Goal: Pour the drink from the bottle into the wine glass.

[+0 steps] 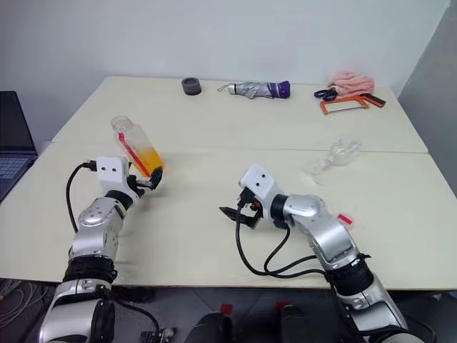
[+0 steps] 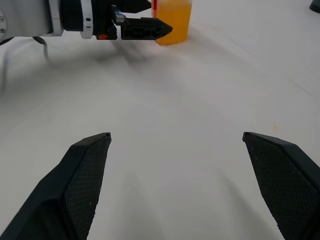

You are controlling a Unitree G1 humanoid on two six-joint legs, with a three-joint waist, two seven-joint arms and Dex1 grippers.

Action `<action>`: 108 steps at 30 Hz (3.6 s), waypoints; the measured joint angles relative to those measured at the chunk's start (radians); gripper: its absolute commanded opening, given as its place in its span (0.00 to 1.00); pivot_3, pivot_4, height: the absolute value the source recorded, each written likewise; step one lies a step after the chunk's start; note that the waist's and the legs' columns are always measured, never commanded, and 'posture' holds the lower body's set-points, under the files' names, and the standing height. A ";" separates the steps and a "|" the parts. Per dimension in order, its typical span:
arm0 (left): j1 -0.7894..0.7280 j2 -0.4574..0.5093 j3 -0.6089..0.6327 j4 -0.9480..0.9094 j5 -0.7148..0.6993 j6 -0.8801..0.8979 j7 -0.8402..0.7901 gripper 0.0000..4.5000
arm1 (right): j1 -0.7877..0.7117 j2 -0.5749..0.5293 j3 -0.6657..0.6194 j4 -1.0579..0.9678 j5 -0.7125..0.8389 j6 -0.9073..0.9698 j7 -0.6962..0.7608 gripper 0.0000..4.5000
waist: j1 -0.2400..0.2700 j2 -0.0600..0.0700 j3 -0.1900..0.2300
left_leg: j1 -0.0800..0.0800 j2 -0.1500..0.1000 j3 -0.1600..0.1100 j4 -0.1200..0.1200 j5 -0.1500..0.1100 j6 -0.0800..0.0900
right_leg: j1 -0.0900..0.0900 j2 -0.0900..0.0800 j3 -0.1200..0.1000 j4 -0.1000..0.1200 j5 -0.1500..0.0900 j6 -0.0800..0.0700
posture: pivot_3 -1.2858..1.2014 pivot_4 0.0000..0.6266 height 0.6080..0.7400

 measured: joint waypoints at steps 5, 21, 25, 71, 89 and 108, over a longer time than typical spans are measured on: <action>0.168 -0.008 -0.003 -0.221 -0.005 0.062 -0.006 0.99 | 0.070 -0.029 -0.084 -0.119 0.064 0.077 -0.004 1.00 | 0.000 0.000 0.000 | 0.000 0.001 0.000 -0.001 0.000 0.000 | 0.000 -0.001 0.001 -0.001 0.000 0.000 | 0.52 0.24 1.00; 0.312 0.201 -0.157 -0.733 -0.331 0.393 -0.566 0.99 | -0.177 0.047 -0.972 0.154 0.401 0.659 -0.418 1.00 | -0.001 0.003 0.001 | 0.003 0.000 0.005 -0.002 -0.001 0.001 | 0.002 0.005 0.002 0.000 0.000 0.000 | 0.52 0.24 1.00; 0.248 0.255 -0.213 -0.732 -0.334 0.410 -0.701 0.99 | -0.258 -0.021 -1.062 0.418 0.391 0.671 -0.459 1.00 | -0.003 0.005 0.002 | 0.003 0.000 0.009 -0.003 -0.001 0.001 | 0.002 0.006 0.003 -0.001 0.000 0.000 | 0.52 0.24 1.00; 0.099 0.203 -0.319 -0.647 -0.280 0.383 -0.830 1.00 | -0.503 -0.020 -0.742 1.275 0.210 -0.321 -0.132 0.02 | -0.025 0.008 0.004 | 0.001 0.003 0.007 -0.003 -0.001 0.001 | 0.001 0.005 0.004 -0.001 0.000 0.000 | 0.52 0.24 1.00; 0.100 0.196 -0.321 -0.643 -0.272 0.368 -0.830 1.00 | -0.040 0.077 -0.468 0.723 0.057 -0.541 -0.111 0.02 | -0.024 0.007 0.003 | 0.004 0.003 0.004 -0.002 -0.001 0.001 | 0.004 0.005 0.004 -0.001 0.000 0.000 | 0.52 0.24 1.00; 0.181 0.116 -0.159 -0.622 -0.229 0.345 -0.499 1.00 | -0.024 0.182 -0.294 0.620 -0.019 -0.611 -0.071 0.02 | -0.040 0.008 0.003 | 0.008 0.008 0.006 -0.004 -0.001 0.001 | 0.002 0.008 0.006 0.001 0.000 0.000 | 0.52 0.24 1.00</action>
